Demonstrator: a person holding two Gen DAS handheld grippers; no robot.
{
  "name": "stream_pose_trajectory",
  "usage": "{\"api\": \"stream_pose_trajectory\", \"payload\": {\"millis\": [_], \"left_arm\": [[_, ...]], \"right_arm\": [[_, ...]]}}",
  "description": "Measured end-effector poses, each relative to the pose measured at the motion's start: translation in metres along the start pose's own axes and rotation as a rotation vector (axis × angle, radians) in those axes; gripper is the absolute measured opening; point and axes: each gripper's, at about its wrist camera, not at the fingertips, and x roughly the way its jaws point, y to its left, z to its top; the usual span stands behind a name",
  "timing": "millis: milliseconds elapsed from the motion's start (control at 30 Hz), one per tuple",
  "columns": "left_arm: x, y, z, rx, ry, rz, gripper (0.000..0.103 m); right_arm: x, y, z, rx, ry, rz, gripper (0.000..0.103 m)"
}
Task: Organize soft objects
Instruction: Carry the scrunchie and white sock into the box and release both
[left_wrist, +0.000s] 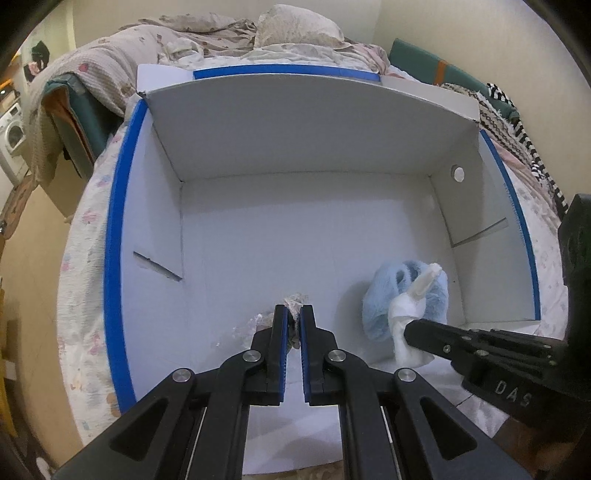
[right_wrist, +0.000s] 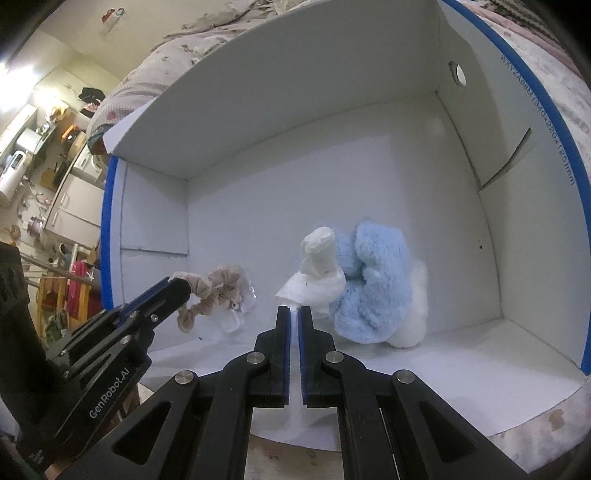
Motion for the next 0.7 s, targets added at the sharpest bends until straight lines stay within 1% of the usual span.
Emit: {"api": "stream_pose_trajectory", "payload": {"millis": [133, 333, 433, 500, 567, 600, 633, 667, 700], "left_arm": [[0.000, 0.000, 0.000, -0.001, -0.014, 0.021, 0.006], [0.003, 0.003, -0.002, -0.008, -0.004, 0.030, 0.006], [0.005, 0.001, -0.003, 0.004, -0.001, 0.046, 0.007], [0.005, 0.000, -0.004, 0.014, -0.004, 0.047, 0.007], [0.006, 0.000, -0.003, 0.016, -0.005, 0.051, 0.007], [0.005, 0.000, -0.003, 0.014, -0.004, 0.050, 0.008], [0.005, 0.001, -0.003, 0.011, -0.003, 0.050, 0.008], [0.005, 0.001, -0.003, 0.008, -0.003, 0.048, 0.009], [0.003, 0.002, -0.003, 0.003, -0.006, 0.046, 0.012]], "right_arm": [[0.003, 0.007, 0.004, -0.010, 0.003, -0.010, 0.006], [0.004, 0.002, 0.005, 0.005, 0.010, -0.017, 0.006], [0.003, -0.006, 0.002, 0.011, 0.013, -0.033, 0.007], [0.001, -0.007, 0.003, 0.010, 0.012, -0.030, 0.009], [0.000, -0.008, 0.003, 0.008, 0.006, -0.029, 0.016], [-0.002, -0.009, 0.003, 0.016, 0.002, -0.016, 0.024], [-0.004, -0.010, 0.004, 0.023, -0.003, -0.004, 0.034], [-0.006, -0.011, 0.004, 0.028, -0.011, 0.004, 0.042], [-0.008, -0.011, 0.005, 0.031, -0.022, 0.009, 0.063]]}}
